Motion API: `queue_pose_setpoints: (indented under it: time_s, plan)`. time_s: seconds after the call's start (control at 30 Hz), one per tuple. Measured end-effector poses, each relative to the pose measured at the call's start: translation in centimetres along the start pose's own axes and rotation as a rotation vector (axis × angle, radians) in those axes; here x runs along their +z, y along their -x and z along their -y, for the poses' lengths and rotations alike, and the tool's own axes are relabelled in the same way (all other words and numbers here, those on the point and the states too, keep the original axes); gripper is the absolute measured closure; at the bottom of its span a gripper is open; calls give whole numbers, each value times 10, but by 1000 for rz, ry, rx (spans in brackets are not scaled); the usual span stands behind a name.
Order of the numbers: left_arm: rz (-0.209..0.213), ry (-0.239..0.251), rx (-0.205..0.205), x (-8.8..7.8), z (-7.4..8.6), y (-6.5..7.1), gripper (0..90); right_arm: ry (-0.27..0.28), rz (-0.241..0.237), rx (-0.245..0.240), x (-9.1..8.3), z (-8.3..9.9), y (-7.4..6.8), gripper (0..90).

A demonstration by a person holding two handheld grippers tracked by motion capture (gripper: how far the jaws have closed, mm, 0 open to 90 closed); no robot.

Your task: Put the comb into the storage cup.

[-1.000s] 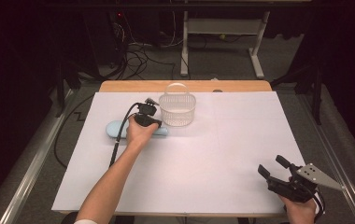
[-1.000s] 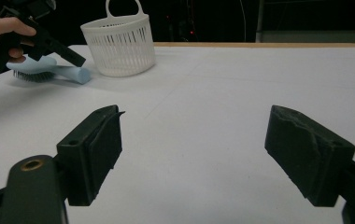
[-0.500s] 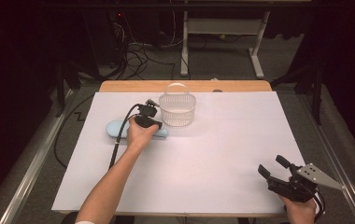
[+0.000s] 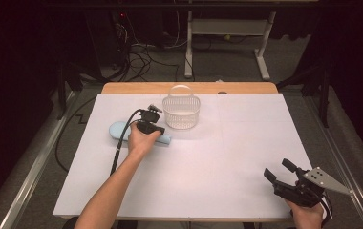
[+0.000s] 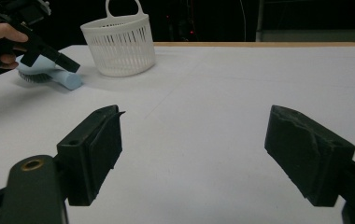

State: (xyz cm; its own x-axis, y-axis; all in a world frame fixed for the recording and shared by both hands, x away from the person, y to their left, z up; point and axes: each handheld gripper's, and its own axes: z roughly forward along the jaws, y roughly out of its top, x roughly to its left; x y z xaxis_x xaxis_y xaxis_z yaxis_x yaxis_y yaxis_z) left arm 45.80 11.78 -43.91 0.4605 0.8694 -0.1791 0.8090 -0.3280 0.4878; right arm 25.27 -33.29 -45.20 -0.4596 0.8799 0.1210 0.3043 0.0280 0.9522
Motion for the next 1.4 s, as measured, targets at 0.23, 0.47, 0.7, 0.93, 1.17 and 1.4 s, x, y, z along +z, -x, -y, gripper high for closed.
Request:
queue_pose_setpoints:
  time_s: [0.23, 0.47, 0.7, 0.93, 1.17, 1.4]
  plan:
    - [10, -1, 10, -2, 6, 1, 881, 0, 2, 0, 0, 0, 0, 196]
    - [10, -9, 28, -5, 11, 4, 894, 2, 2, 0, 0, 0, 0, 196]
    - [17, -20, 45, -7, 15, 6, 897, 1, 2, 0, 0, 0, 0, 196]
    - [25, -22, 56, -12, 22, 8, 897, 0, 4, 1, 0, 0, 0, 196]
    - [25, -27, 68, -15, 27, 9, 897, 1, 5, 1, 0, 0, 0, 196]
    - [24, -23, 80, -18, 33, 11, 898, -1, 2, 2, 0, 0, 0, 196]
